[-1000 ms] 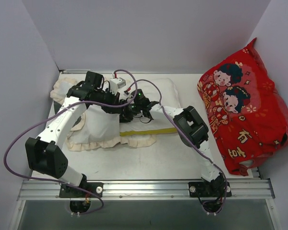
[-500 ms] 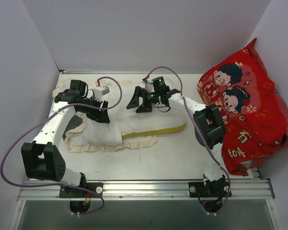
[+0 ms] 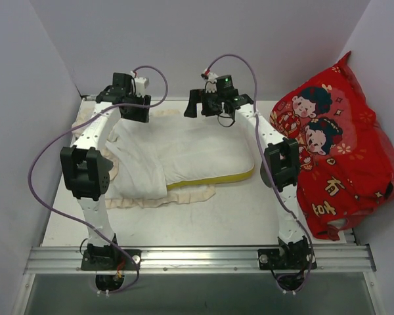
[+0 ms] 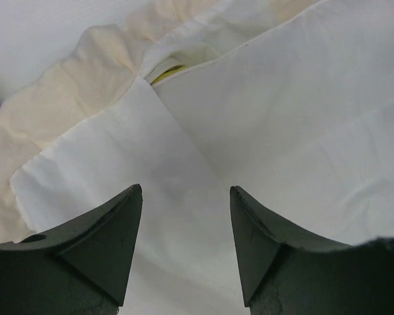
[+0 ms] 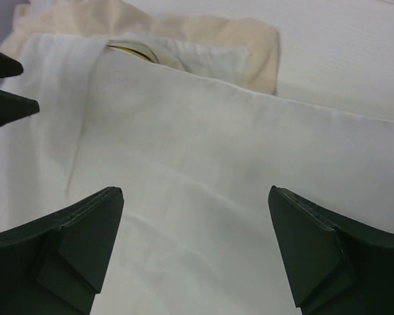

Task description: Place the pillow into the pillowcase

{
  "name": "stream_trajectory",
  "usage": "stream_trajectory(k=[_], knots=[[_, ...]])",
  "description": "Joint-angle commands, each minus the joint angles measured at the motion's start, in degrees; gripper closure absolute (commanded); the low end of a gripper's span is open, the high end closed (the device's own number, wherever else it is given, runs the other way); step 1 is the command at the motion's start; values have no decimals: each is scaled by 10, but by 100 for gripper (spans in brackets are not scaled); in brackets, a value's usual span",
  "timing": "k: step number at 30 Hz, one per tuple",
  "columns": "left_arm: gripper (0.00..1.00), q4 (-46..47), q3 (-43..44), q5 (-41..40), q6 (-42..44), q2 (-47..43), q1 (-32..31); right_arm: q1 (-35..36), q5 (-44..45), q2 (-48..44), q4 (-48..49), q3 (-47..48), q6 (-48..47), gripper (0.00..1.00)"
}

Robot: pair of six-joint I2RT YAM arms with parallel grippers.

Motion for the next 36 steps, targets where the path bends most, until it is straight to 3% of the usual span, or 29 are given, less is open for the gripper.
stream_trajectory(k=[1,6,9,12,13,16,17,21,22,26,28,29,30,31,32,33,35,36], knots=[[36,20,72,-75,-36,46,-13,-2,56,37,-38,17,-61,0],[39,29,130,-100,-33,123,-12,6,9,70,-42,18,-90,0],[48,29,151,-97,-28,157,-17,15,-29,82,-73,8,-112,8],[67,28,158,-86,-21,180,-22,17,-60,73,-74,-33,-116,33],[79,29,157,-82,-19,183,-25,16,-71,67,-73,-44,-120,48],[90,29,160,-47,-5,193,-39,17,-88,41,-73,-80,-128,68],[98,28,165,-37,5,196,-50,17,-103,36,-73,-97,-133,72],[100,30,169,47,14,190,-79,24,-137,10,-70,-147,-131,98],[100,31,168,95,13,187,-83,28,-140,-8,-69,-163,-130,100],[100,35,139,196,-9,139,-102,46,-159,-85,-50,-285,-134,100],[98,33,141,195,1,125,-97,46,-165,-136,-37,-349,-133,100],[90,32,143,193,10,115,-91,43,-166,-152,-37,-364,-133,100],[68,33,148,190,15,111,-84,34,-167,-168,-38,-376,-131,98],[56,32,164,185,21,114,-65,26,-165,-198,-38,-388,-121,95],[45,33,176,172,21,123,-58,18,-162,-213,-39,-402,-113,89],[40,28,187,136,23,131,-49,1,-159,-228,-45,-408,-103,71],[34,12,237,125,51,164,-35,-17,-142,-263,-59,-413,-74,48],[33,-9,251,111,65,176,-33,-25,-133,-273,-80,-414,-69,30]])
